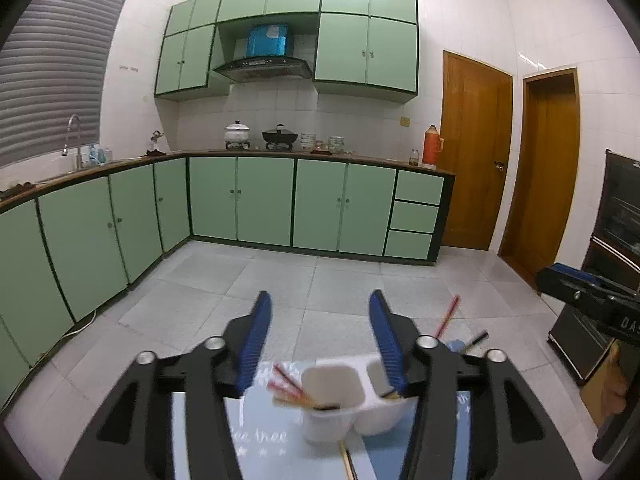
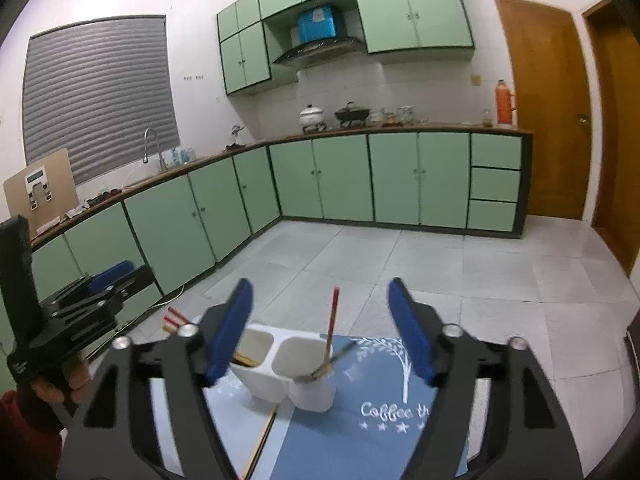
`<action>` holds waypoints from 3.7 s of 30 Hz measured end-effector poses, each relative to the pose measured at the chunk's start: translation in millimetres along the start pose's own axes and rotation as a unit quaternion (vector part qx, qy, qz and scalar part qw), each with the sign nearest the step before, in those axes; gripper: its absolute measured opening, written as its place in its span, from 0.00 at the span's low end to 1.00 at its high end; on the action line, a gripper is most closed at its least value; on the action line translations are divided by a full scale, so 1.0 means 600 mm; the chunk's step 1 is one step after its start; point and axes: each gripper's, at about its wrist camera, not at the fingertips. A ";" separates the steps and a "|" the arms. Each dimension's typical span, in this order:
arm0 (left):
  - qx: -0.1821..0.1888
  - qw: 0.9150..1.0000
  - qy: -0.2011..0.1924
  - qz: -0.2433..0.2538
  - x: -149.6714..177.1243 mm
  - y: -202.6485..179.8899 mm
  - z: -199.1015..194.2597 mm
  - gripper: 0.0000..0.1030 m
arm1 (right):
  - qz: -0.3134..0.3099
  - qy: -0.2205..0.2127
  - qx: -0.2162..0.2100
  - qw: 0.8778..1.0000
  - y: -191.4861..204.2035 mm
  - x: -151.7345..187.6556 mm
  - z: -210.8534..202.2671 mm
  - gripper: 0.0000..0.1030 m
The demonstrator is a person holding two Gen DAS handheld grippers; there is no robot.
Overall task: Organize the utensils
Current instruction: 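Open both grippers to release the chopsticks into the holder, then move both grippers back toward the remaining chopsticks on the mat, then close the right gripper on the black chopstick, then close the left gripper on the red chopstick while the right gripper holds the black chopstick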
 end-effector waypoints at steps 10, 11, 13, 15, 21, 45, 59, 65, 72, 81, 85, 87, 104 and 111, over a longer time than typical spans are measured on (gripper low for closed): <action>-0.016 0.999 0.033 -0.018 0.121 -0.001 -0.080 0.60 | -0.004 -0.004 0.040 0.999 0.010 0.131 -0.076 0.84; -0.017 0.999 0.037 -0.017 0.129 0.000 -0.083 0.60 | -0.005 -0.001 0.043 0.999 0.013 0.142 -0.077 0.85; -0.022 0.999 0.048 -0.015 0.152 -0.002 -0.091 0.61 | -0.001 0.009 0.042 0.999 0.017 0.159 -0.078 0.85; -0.027 0.998 0.061 -0.010 0.177 -0.005 -0.095 0.62 | 0.008 0.020 0.040 0.999 0.015 0.186 -0.080 0.85; -0.038 0.995 0.091 0.013 0.252 -0.016 -0.107 0.64 | 0.029 0.057 0.042 0.997 0.018 0.261 -0.074 0.85; -0.082 0.986 0.141 -0.019 0.398 0.044 -0.146 0.64 | 0.016 0.118 0.049 0.992 0.157 0.490 -0.060 0.58; -0.083 0.987 0.127 -0.052 0.402 0.079 -0.166 0.64 | -0.028 0.157 0.049 0.986 0.215 0.517 -0.048 0.29; -0.085 0.987 0.126 -0.061 0.405 0.086 -0.168 0.64 | -0.041 0.173 0.050 0.983 0.225 0.520 -0.036 0.20; -0.084 0.987 0.125 -0.063 0.405 0.085 -0.167 0.64 | -0.048 0.179 0.037 0.982 0.230 0.518 -0.030 0.07; -0.071 0.987 0.133 -0.059 0.409 0.067 -0.164 0.64 | -0.006 0.179 0.047 0.983 0.191 0.510 -0.038 0.05; -0.055 0.987 0.142 -0.058 0.414 0.042 -0.154 0.64 | 0.019 0.178 0.066 0.982 0.158 0.507 -0.041 0.06; -0.043 0.987 0.147 -0.055 0.416 0.024 -0.146 0.64 | 0.029 0.176 0.076 0.981 0.143 0.506 -0.043 0.06; 0.010 0.977 0.204 -0.057 0.456 -0.084 -0.081 0.50 | 0.057 0.158 0.090 0.982 0.071 0.487 -0.054 0.05; 0.011 0.974 0.215 -0.068 0.458 -0.094 -0.063 0.44 | 0.054 0.160 0.080 0.982 0.069 0.488 -0.053 0.05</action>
Point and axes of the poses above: each gripper's, at about its wrist camera, not at the fingertips, and z roughly the way its jaws point, y to its left, x to its underside, and after that the axes turned 5 degrees about x, right-handed
